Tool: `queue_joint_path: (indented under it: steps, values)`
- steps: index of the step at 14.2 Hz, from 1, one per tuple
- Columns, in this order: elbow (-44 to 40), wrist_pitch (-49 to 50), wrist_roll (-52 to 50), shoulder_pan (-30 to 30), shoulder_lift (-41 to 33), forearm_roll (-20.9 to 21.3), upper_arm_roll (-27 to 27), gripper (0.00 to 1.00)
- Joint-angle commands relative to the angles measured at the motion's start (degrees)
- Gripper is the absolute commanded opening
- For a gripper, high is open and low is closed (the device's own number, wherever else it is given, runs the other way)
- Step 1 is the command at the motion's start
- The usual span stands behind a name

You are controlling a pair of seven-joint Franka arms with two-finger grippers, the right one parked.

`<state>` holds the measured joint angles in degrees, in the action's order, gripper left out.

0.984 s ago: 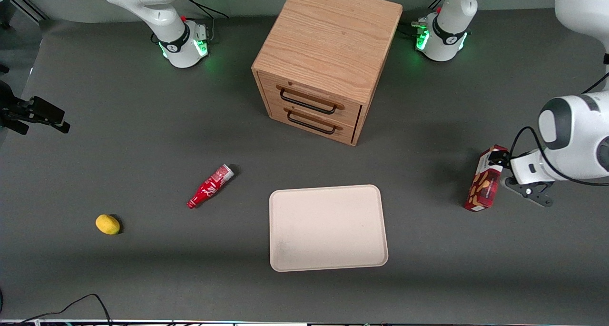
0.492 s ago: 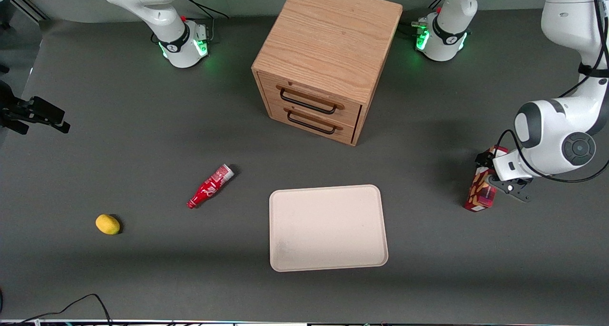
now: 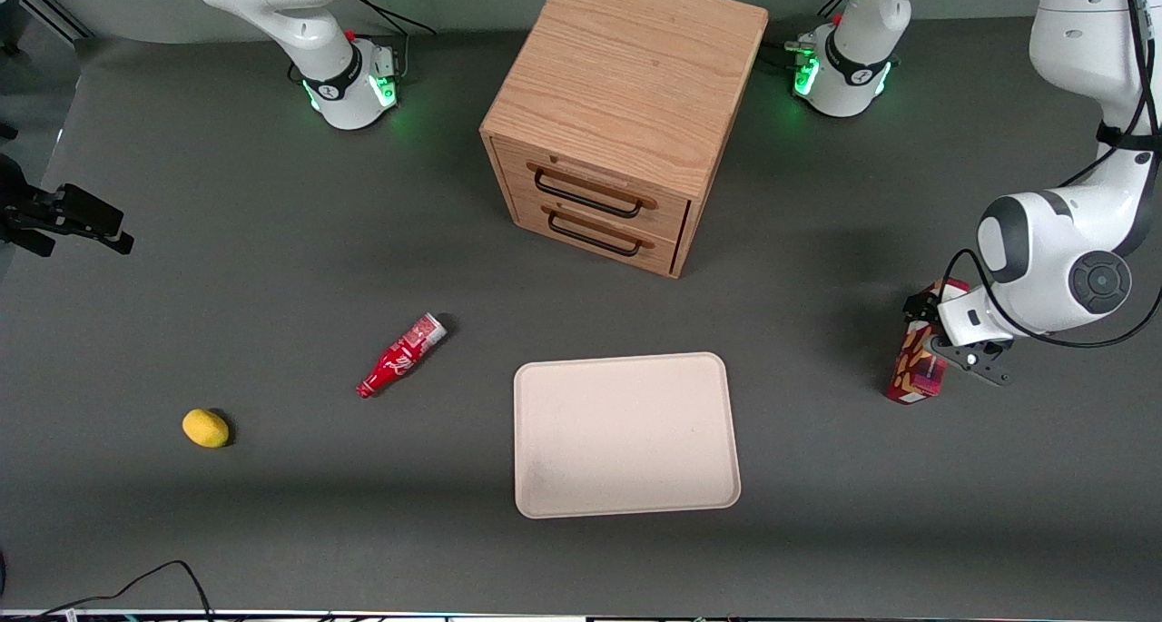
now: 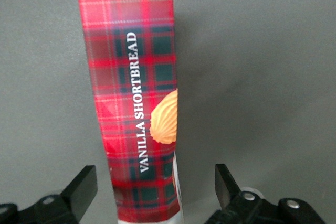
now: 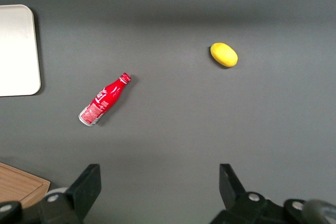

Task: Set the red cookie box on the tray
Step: 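Close the left gripper on the end of the red cookie box, then lift the red cookie box upright with the left gripper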

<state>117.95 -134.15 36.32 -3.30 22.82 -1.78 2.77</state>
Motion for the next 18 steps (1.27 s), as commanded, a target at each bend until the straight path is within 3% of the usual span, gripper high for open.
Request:
queue_joint_path:
  steps: [1,2,10,15,18]
  values:
    - [1.1,-2.8,1.2,0.0,0.5,-3.5,0.2,0.19]
    - [1.5,-3.7,1.4,0.0,0.5,-3.5,0.2,0.00]
    - [0.1,-1.2,2.8,-0.2,-0.9,-3.7,0.5,0.00]
    - [-16.2,25.2,1.6,-0.2,-5.2,-5.6,1.8,0.00]
    - [-28.7,42.8,-6.7,0.3,-7.5,-5.0,1.7,0.00]
